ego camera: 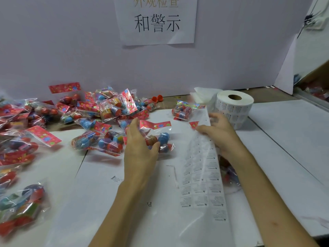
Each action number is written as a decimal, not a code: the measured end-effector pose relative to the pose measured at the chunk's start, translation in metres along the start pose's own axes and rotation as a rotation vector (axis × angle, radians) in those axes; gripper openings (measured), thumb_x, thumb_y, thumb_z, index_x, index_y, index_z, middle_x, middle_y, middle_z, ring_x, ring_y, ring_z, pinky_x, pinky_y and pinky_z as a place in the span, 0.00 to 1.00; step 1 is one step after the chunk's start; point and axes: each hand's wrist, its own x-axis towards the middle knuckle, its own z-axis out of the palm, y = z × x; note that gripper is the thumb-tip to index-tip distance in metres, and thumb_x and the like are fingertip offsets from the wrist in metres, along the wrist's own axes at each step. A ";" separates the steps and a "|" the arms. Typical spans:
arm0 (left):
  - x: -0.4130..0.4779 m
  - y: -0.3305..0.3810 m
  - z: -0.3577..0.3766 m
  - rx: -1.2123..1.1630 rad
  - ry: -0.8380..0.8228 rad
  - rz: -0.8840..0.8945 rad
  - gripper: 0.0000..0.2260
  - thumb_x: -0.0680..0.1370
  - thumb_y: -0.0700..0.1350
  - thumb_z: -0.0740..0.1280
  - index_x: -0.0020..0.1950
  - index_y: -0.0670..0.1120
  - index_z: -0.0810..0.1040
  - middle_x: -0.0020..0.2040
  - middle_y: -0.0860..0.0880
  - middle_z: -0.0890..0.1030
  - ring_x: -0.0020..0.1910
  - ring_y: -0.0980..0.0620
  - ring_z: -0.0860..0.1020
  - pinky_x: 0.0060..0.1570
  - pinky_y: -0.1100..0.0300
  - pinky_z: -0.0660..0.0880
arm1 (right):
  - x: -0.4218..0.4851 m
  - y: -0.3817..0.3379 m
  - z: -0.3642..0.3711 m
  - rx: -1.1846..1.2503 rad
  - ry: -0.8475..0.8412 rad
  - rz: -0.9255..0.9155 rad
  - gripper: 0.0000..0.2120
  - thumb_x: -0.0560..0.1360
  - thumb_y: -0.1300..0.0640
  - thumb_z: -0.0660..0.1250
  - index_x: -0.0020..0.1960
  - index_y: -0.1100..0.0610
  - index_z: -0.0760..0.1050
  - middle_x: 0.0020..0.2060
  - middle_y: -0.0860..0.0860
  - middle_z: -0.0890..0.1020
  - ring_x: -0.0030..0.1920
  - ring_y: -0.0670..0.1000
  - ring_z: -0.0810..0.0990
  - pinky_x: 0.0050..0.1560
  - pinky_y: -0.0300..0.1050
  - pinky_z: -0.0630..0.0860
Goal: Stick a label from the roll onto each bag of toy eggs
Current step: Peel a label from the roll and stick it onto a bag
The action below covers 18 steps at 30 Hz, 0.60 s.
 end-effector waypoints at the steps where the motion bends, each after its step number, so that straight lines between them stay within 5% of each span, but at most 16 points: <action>1: 0.000 -0.001 -0.001 0.041 0.037 0.071 0.41 0.74 0.41 0.79 0.81 0.50 0.60 0.77 0.48 0.68 0.70 0.46 0.74 0.69 0.47 0.75 | -0.001 -0.001 0.002 -0.032 -0.054 0.009 0.19 0.75 0.62 0.73 0.64 0.55 0.76 0.50 0.51 0.85 0.46 0.51 0.86 0.48 0.50 0.84; 3: 0.000 0.000 -0.001 0.047 0.110 0.204 0.34 0.75 0.39 0.77 0.77 0.48 0.66 0.72 0.48 0.72 0.67 0.49 0.75 0.68 0.52 0.76 | -0.004 -0.001 0.006 -0.037 -0.144 0.002 0.08 0.77 0.61 0.70 0.56 0.55 0.81 0.49 0.52 0.86 0.43 0.49 0.86 0.40 0.43 0.82; 7: -0.004 0.007 0.001 -0.244 -0.058 0.236 0.18 0.78 0.45 0.75 0.64 0.55 0.73 0.49 0.55 0.82 0.44 0.57 0.81 0.42 0.61 0.82 | -0.005 -0.003 0.005 0.218 -0.144 -0.076 0.06 0.78 0.64 0.67 0.50 0.57 0.82 0.42 0.51 0.86 0.41 0.50 0.85 0.39 0.44 0.80; 12: -0.008 0.008 -0.001 -0.349 -0.227 0.212 0.10 0.79 0.54 0.72 0.59 0.56 0.77 0.27 0.53 0.76 0.26 0.56 0.72 0.29 0.62 0.73 | -0.002 -0.006 -0.001 0.490 -0.093 -0.121 0.07 0.79 0.65 0.67 0.52 0.58 0.81 0.41 0.53 0.86 0.40 0.50 0.84 0.38 0.43 0.81; 15: -0.006 0.017 -0.008 -0.520 -0.482 -0.046 0.27 0.71 0.65 0.72 0.67 0.57 0.74 0.29 0.51 0.77 0.26 0.54 0.74 0.24 0.61 0.72 | 0.000 -0.006 -0.002 0.567 0.028 -0.149 0.08 0.78 0.66 0.68 0.55 0.58 0.80 0.40 0.52 0.86 0.39 0.49 0.85 0.38 0.42 0.81; 18: -0.007 0.023 -0.014 -0.486 -0.741 -0.134 0.42 0.62 0.66 0.74 0.75 0.60 0.68 0.53 0.47 0.84 0.43 0.53 0.83 0.41 0.54 0.81 | 0.001 -0.005 -0.002 0.527 0.153 -0.176 0.11 0.77 0.65 0.69 0.59 0.59 0.80 0.43 0.53 0.87 0.42 0.49 0.86 0.38 0.41 0.80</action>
